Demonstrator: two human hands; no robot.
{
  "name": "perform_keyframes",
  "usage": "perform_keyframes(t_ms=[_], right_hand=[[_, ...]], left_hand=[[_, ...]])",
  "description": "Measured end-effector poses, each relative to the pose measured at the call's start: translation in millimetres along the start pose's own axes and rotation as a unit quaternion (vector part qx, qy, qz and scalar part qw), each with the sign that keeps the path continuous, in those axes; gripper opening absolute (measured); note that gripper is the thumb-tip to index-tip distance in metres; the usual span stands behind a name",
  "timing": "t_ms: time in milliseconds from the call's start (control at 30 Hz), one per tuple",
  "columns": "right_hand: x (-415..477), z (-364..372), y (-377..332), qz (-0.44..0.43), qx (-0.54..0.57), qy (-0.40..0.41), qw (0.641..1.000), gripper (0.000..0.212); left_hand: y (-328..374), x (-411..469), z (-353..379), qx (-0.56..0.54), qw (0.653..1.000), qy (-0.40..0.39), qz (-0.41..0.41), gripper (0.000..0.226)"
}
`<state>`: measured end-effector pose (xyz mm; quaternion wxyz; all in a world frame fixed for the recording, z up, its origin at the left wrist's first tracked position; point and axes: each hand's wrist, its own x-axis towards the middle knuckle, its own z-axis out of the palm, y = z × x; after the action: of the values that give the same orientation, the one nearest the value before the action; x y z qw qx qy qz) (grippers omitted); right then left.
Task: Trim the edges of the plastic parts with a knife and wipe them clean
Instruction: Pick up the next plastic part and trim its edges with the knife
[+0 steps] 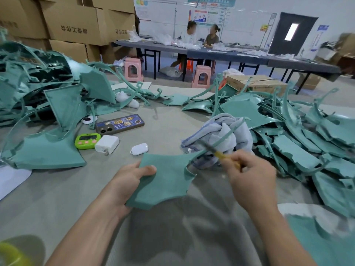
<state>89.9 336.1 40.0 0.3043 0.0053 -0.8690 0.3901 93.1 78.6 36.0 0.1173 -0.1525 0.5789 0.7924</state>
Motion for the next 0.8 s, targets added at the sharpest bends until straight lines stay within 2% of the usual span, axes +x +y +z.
perform_keyframes(t_ms=[33,67,100,200,233,267,333,367,400,500,533,567,633,667,700,733,800], right_hand=[[-3.5,3.6,-1.9,-0.023,-0.010,-0.050,0.998,0.017],[-4.7,6.3,-2.0,-0.032,-0.029,-0.059,0.997,0.022],[-1.1,6.8,-0.4,-0.009,-0.044,-0.028,0.999,0.025],[14.2,-5.0,7.2,0.108,-0.016,0.138,0.984,0.023],[12.8,-6.3,6.7,0.103,-0.004,0.143,0.984,0.023],[8.1,-4.2,4.9,0.074,-0.003,0.105,0.992,0.022],[-5.2,6.7,-3.8,0.011,0.005,-0.028,1.000,0.024],[-9.0,9.7,-5.3,0.006,0.002,-0.066,0.998,0.026],[-6.4,10.2,-4.4,0.026,-0.012,-0.057,0.998,0.027],[11.6,-6.7,4.6,0.131,-0.079,0.122,0.981,0.029],[12.3,-12.1,6.6,0.126,-0.080,0.147,0.978,0.029],[8.8,-12.8,4.8,0.090,-0.078,0.124,0.985,0.028],[-5.0,-1.2,-5.3,-0.016,-0.058,-0.006,0.998,0.023],[-10.6,4.0,-8.9,-0.041,-0.048,-0.056,0.996,0.020],[-10.6,8.1,-9.2,-0.046,-0.057,-0.069,0.995,0.021],[-5.7,9.4,-6.8,-0.029,-0.085,-0.043,0.995,0.024],[6.7,0.1,2.0,0.048,-0.124,0.059,0.989,0.031]], left_hand=[[-0.3,0.3,0.5,0.002,1.000,-0.001,0.001,0.016],[-0.6,0.9,0.3,0.005,1.000,0.000,0.003,0.016],[-0.9,1.9,0.0,0.007,1.000,0.000,0.006,0.016],[-3.7,4.4,0.9,0.023,1.000,0.003,0.013,0.016],[-5.0,5.2,1.6,0.029,0.999,0.003,0.015,0.017],[-6.3,5.8,2.1,0.032,0.999,0.003,0.016,0.017],[-6.6,6.0,2.6,0.024,1.000,0.004,0.016,0.016],[-6.5,6.2,1.8,0.015,1.000,0.006,0.016,0.016],[-6.2,7.1,0.3,0.009,1.000,0.008,0.018,0.016],[-7.2,7.7,-1.0,0.011,1.000,0.010,0.027,0.016],[-8.3,7.5,-0.2,0.016,0.999,0.010,0.028,0.017],[-9.0,8.0,0.6,0.019,0.999,0.011,0.029,0.017],[-9.3,7.2,1.8,0.015,0.999,0.011,0.027,0.016],[-8.9,7.2,2.0,0.007,1.000,0.008,0.025,0.017],[-8.5,7.0,0.6,-0.004,1.000,0.008,0.025,0.017],[-7.9,6.8,-0.6,-0.010,1.000,0.009,0.025,0.017],[-8.1,6.3,-1.8,-0.003,1.000,0.010,0.029,0.018]])
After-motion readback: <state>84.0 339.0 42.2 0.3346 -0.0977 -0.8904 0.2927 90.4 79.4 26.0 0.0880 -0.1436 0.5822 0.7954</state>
